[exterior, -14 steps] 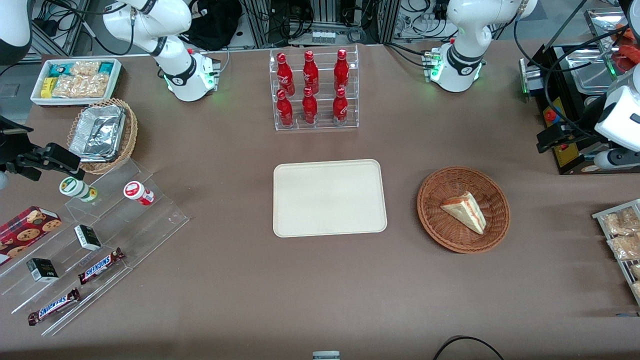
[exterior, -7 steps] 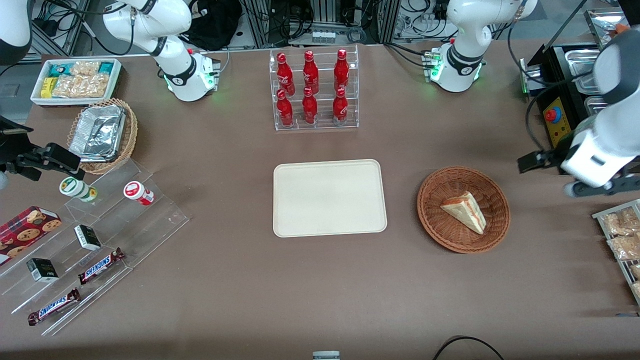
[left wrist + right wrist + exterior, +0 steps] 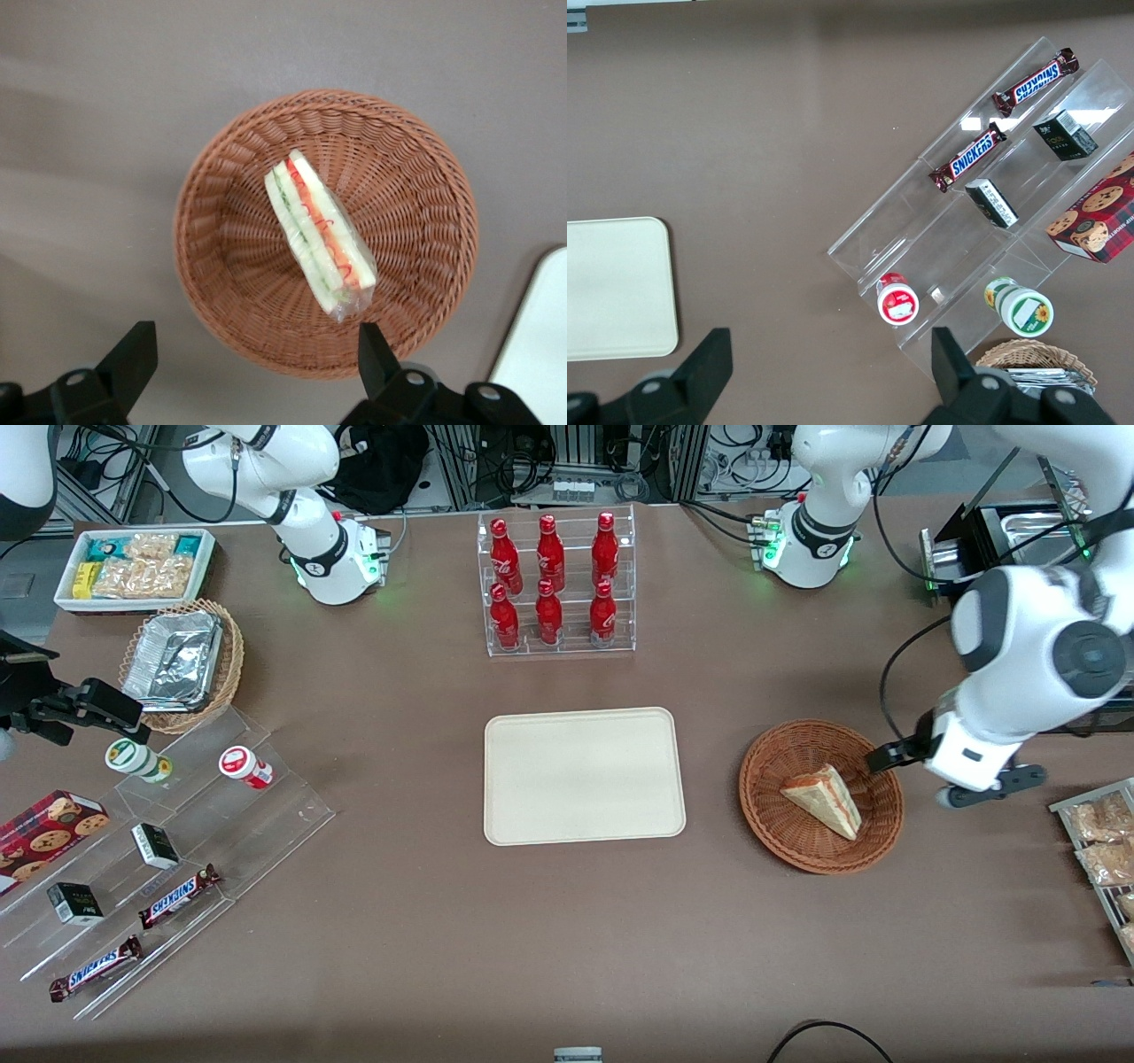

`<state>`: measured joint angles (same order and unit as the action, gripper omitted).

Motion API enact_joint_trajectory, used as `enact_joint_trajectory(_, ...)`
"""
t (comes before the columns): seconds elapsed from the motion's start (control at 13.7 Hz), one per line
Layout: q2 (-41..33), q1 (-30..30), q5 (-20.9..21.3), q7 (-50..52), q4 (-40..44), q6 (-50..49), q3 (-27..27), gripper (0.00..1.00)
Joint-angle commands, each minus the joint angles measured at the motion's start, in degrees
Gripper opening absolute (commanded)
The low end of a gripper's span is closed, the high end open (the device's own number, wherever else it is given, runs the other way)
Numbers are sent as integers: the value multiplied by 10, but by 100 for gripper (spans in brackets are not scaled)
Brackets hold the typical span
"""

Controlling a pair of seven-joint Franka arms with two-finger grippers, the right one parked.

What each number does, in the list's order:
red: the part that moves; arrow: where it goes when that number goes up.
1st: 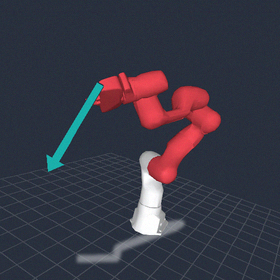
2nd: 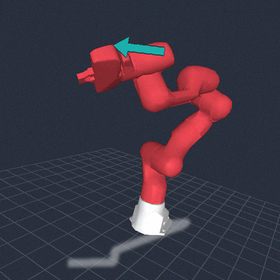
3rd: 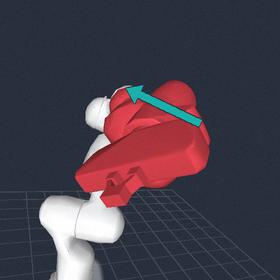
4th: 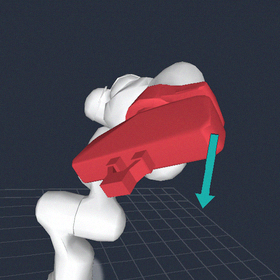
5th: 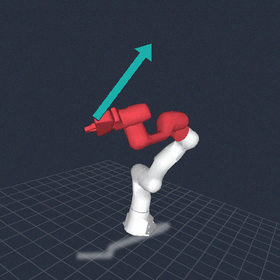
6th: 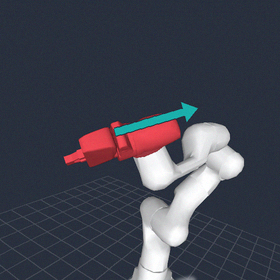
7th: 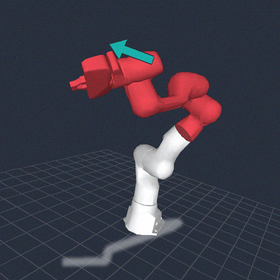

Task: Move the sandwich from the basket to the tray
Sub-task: 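Move the left gripper over the wicker basket holding the sandwich, then lower the open left gripper around the wrapped sandwich in the basket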

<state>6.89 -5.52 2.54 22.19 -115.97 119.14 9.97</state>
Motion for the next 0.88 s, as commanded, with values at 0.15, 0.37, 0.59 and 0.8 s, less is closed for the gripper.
enact_joint_trajectory(0.15,-25,8,-1,163,-117,128,7,100)
enact_joint_trajectory(0.37,-14,24,-2,251,-122,137,8,100)
enact_joint_trajectory(0.59,6,38,-2,309,-122,161,8,100)
enact_joint_trajectory(0.8,33,37,-3,313,-122,193,8,100)
